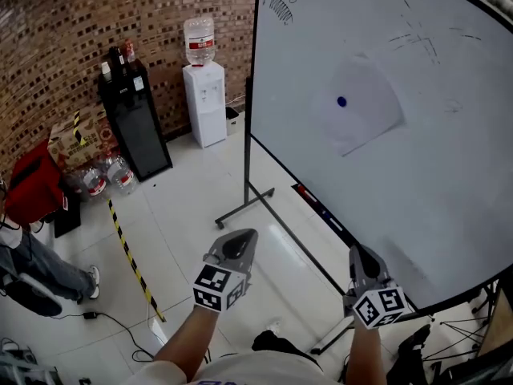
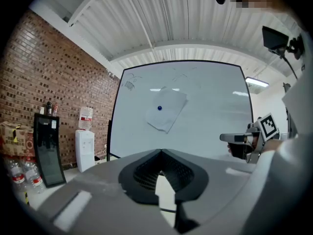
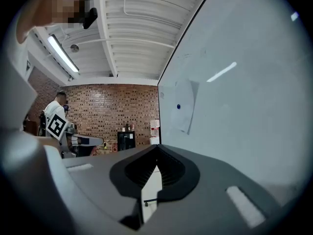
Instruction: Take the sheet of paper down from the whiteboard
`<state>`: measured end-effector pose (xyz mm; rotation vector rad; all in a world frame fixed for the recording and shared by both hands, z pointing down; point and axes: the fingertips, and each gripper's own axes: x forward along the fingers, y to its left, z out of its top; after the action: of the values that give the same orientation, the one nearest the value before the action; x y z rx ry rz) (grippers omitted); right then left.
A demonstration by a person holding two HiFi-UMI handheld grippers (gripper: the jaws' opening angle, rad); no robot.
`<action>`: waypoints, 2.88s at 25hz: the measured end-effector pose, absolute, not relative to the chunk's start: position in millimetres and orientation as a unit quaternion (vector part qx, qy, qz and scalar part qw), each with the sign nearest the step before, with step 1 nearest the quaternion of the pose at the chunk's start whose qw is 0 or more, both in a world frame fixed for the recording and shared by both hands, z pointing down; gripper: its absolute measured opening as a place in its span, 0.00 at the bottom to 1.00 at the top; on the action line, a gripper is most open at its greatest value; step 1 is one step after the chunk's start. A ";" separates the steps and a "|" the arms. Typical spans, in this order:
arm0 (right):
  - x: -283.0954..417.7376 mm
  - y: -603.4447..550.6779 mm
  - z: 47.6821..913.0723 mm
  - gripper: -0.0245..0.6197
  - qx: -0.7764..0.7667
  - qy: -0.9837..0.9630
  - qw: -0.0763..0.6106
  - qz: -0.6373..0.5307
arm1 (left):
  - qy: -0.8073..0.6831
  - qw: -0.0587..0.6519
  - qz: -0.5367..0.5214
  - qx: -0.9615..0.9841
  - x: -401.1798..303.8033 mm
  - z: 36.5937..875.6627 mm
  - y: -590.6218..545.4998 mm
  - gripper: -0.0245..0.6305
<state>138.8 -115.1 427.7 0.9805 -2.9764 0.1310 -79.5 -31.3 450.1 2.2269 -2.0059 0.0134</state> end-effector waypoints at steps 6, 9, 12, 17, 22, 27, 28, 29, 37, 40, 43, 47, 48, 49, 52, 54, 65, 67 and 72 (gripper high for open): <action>121.6 -194.0 386.2 0.05 0.302 -0.953 -0.019 0.015 | -0.663 0.052 0.000 0.747 -85.9 423.2 -119.0 0.04; 115.6 -220.8 368.7 0.05 0.303 -0.952 -0.029 0.005 | -0.652 0.039 0.001 0.757 -82.5 408.1 -157.3 0.04; 109.9 -242.3 359.4 0.05 0.310 -0.950 -0.030 0.000 | -0.639 0.026 0.000 0.769 -81.2 395.1 -190.2 0.04; 107.9 -277.9 341.8 0.05 0.347 -0.937 -0.040 -0.013 | -0.601 0.000 -0.002 0.799 -82.4 375.5 -250.2 0.04; 101.2 -301.4 324.9 0.05 0.406 -0.912 -0.048 -0.030 | -0.539 -0.022 0.007 0.842 -83.5 358.9 -308.7 0.04; 86.4 -317.2 305.9 0.05 0.467 -0.881 -0.059 -0.042 | -0.479 -0.058 0.003 0.876 -94.4 332.7 -353.2 0.04; 84.6 -319.6 301.7 0.05 0.479 -0.875 -0.061 -0.047 | -0.468 -0.065 0.004 0.881 -95.5 328.5 -359.9 0.04; 83.5 -321.8 297.9 0.05 0.490 -0.868 -0.063 -0.050 | -0.459 -0.071 0.005 0.886 -96.4 324.8 -366.2 0.04; 85.5 -329.2 271.3 0.05 0.532 -0.841 -0.076 -0.064 | -0.440 -0.161 0.053 0.882 -76.7 297.7 -400.5 0.04; 85.0 -329.1 265.2 0.05 0.532 -0.841 -0.074 -0.071 | -0.443 -0.188 0.062 0.875 -69.2 288.1 -404.5 0.08; 83.0 -331.8 262.9 0.05 0.527 -0.843 -0.076 -0.073 | -0.451 -0.224 0.086 0.860 -64.3 283.2 -407.8 0.18; 83.0 -331.5 261.6 0.05 0.521 -0.847 -0.077 -0.076 | -0.475 -0.256 0.118 0.833 -59.2 283.0 -414.9 0.25; 83.7 -331.4 262.1 0.05 0.520 -0.847 -0.078 -0.075 | -0.478 -0.259 0.124 0.830 -57.6 283.8 -416.2 0.27; 84.6 -331.2 262.8 0.05 0.519 -0.848 -0.079 -0.074 | -0.481 -0.261 0.128 0.827 -55.8 284.4 -417.1 0.28; 87.1 -331.8 264.5 0.05 0.518 -0.849 -0.080 -0.071 | -0.484 -0.259 0.134 0.825 -50.5 285.1 -420.0 0.28; 88.5 -332.4 264.7 0.05 0.517 -0.849 -0.078 -0.072 | -0.487 -0.253 0.134 0.825 -49.6 285.1 -422.7 0.28; 103.8 -345.6 247.0 0.20 0.537 -0.834 -0.085 -0.089 | -0.487 -0.231 0.121 0.834 -51.4 283.1 -424.9 0.24; 96.8 -346.7 245.6 0.24 0.527 -0.841 -0.083 -0.092 | -0.485 -0.231 0.121 0.835 -51.1 283.1 -425.0 0.24; 81.4 -352.3 241.2 0.27 0.509 -0.850 -0.081 -0.106 | -0.483 -0.233 0.119 0.836 -51.3 283.3 -425.1 0.24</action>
<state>81.4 -352.3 241.2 1.6888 -2.8183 -0.3521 -51.3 -425.1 283.3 3.1046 -1.7925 0.4432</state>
